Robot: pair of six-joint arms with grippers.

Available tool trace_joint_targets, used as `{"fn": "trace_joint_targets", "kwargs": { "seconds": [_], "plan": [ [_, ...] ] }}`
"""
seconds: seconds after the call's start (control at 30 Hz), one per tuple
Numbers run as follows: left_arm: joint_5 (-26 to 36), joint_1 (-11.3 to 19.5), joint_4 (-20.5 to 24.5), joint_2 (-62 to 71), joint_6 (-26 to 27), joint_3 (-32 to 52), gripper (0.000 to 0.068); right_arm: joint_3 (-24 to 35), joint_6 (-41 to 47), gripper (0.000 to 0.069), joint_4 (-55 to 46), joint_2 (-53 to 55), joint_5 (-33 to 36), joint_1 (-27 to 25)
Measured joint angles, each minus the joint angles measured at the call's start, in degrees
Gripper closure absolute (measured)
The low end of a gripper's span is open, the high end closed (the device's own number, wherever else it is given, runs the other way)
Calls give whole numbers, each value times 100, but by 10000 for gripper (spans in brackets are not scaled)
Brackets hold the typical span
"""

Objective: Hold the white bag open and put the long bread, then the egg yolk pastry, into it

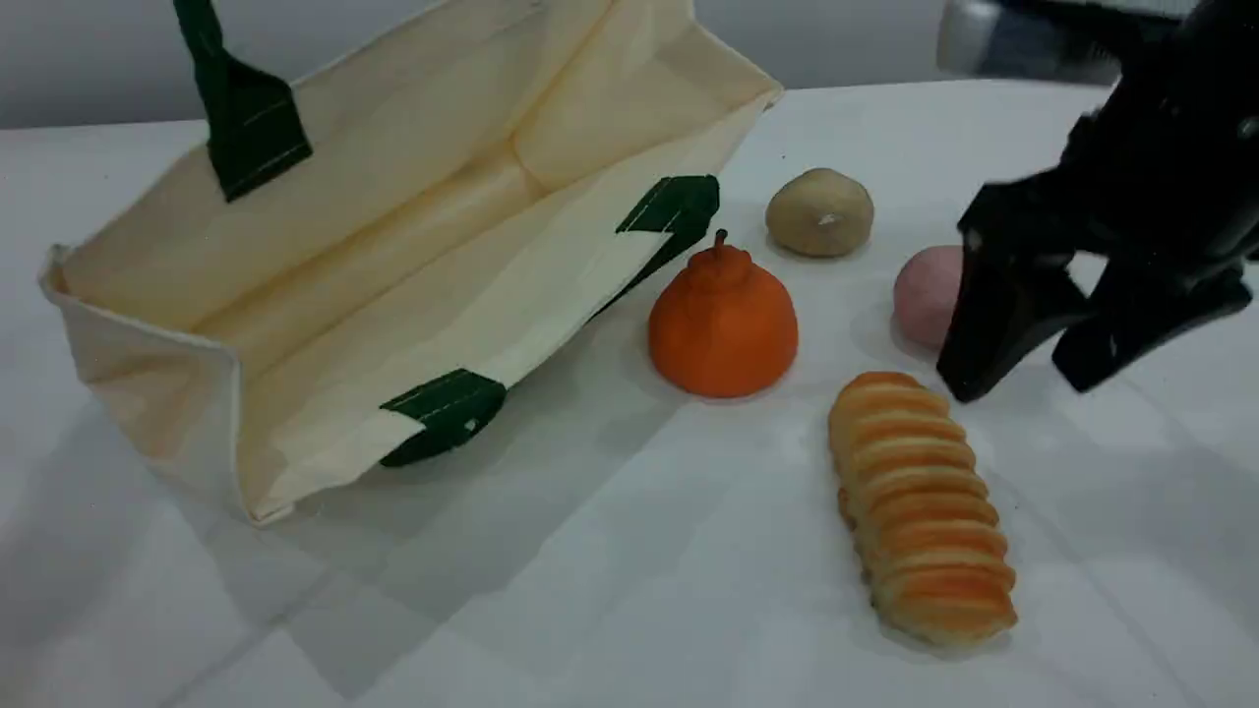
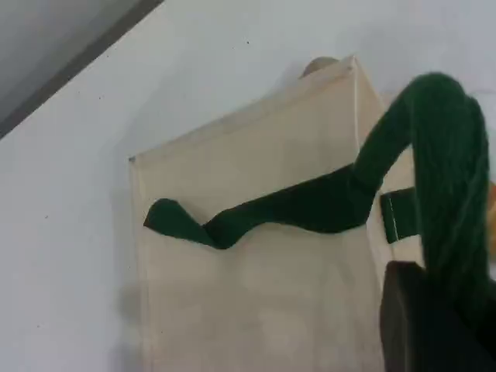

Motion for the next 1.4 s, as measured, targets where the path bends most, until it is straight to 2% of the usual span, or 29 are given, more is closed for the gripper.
{"fn": "trace_joint_targets", "kwargs": {
  "seconds": [0.2,0.43,0.57,1.23,1.4],
  "plan": [
    [0,0,0,0,0,0,599,0,-346,164,301,397,-199,198],
    [0,0,0,0,0,0,599,0,-363,164,274,616,-780,626],
    [0,0,0,0,0,0,599,0,-358,164,270,771,-1053,638],
    [0,0,0,0,0,0,599,-5,-346,164,433,1133,-1463,671],
    [0,0,0,0,0,0,599,-5,-346,204,427,1133,-1463,671]
  ]
}}
